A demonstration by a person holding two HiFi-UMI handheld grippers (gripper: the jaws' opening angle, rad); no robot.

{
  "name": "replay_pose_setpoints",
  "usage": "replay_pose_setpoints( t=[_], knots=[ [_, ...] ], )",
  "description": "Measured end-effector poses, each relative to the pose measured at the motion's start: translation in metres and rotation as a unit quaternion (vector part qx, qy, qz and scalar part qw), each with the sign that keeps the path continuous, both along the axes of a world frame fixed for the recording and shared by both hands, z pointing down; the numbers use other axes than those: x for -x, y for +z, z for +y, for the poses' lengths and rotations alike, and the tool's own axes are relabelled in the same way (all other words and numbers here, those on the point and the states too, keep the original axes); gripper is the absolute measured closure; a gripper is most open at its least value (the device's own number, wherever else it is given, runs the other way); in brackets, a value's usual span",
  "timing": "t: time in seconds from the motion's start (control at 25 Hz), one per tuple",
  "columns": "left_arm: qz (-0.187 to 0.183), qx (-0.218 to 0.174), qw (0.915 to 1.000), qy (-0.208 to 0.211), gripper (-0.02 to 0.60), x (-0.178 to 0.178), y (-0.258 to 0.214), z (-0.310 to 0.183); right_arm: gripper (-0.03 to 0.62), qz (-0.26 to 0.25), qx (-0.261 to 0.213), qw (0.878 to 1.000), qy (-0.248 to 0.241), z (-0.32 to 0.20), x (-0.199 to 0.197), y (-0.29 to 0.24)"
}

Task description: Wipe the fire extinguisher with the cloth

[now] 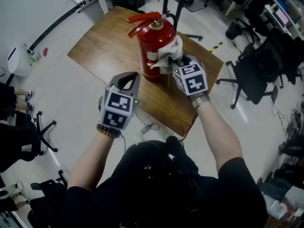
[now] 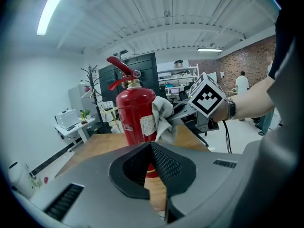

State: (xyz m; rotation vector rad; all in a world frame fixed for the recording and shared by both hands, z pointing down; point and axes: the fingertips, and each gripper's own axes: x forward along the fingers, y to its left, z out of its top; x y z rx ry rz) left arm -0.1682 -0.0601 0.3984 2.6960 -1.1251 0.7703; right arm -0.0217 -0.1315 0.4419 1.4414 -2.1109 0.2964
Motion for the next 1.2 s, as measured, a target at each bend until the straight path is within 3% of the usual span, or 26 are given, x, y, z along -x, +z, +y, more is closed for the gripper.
replay_pose_setpoints(
  t=[0.52,1.2],
  knots=[
    [-0.003,0.026,0.9947,-0.1,0.583,-0.04,0.021,-0.003,0.477,-0.002,0.056,0.993,-0.108,-0.005,-0.003,0.057],
    [-0.026,0.038,0.9819,-0.184,0.583,-0.052,0.036,0.003,0.477,-0.001,0.098,0.98,-0.172,-0.013,-0.004,0.119]
  ],
)
